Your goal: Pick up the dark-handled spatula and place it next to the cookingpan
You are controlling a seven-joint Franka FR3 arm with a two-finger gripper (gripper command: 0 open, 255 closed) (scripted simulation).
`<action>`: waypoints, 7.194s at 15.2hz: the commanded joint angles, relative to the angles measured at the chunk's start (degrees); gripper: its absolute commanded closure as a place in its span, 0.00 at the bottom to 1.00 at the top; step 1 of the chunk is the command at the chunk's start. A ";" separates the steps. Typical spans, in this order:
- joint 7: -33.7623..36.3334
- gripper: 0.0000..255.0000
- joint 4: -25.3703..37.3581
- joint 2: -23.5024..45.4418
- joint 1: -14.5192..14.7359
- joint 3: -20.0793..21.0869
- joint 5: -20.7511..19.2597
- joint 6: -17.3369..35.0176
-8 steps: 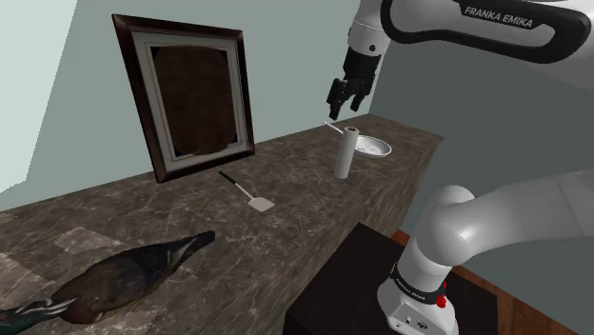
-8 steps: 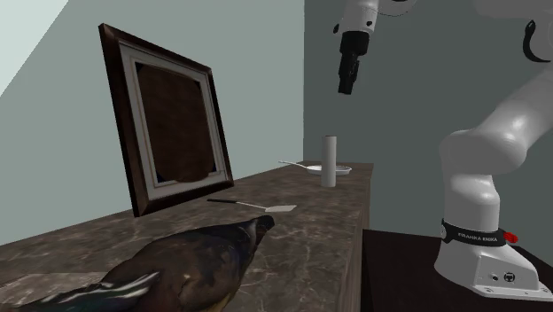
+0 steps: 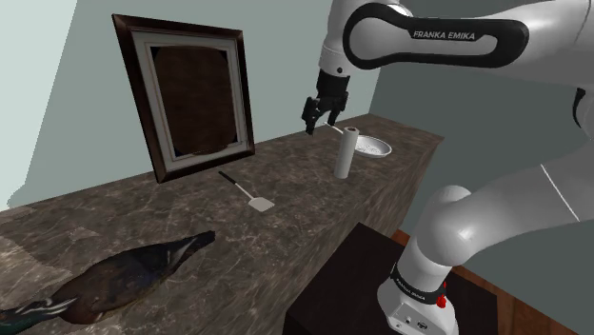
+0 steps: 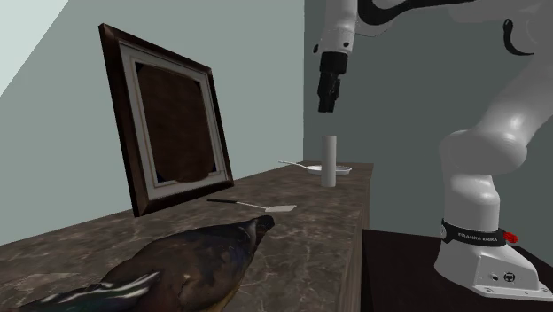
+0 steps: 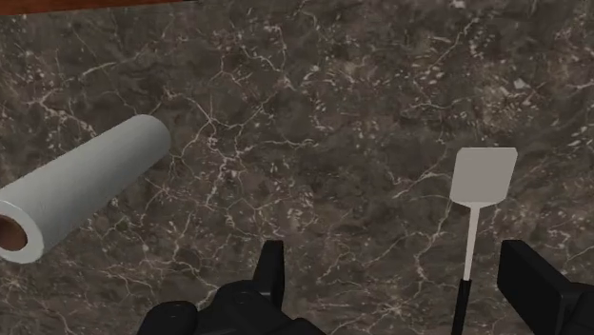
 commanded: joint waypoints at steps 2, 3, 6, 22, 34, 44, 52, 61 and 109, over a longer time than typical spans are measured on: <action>1.09 0.00 0.27 5.42 0.11 0.60 0.64 4.60; 1.44 0.00 0.34 7.17 0.15 0.81 0.83 6.07; 2.46 0.00 0.97 12.68 0.26 1.45 1.30 10.31; 7.60 0.00 15.13 45.85 1.49 4.27 1.12 26.08; 8.69 0.00 16.06 53.04 1.97 4.12 -0.02 31.94; 8.69 1.00 16.05 53.04 1.97 4.12 -0.02 31.94; 8.42 1.00 16.86 51.79 1.89 4.23 0.35 29.91; 7.71 1.00 19.96 48.58 1.73 4.44 1.26 23.66; -30.68 1.00 47.42 63.14 -20.39 -9.55 7.68 10.84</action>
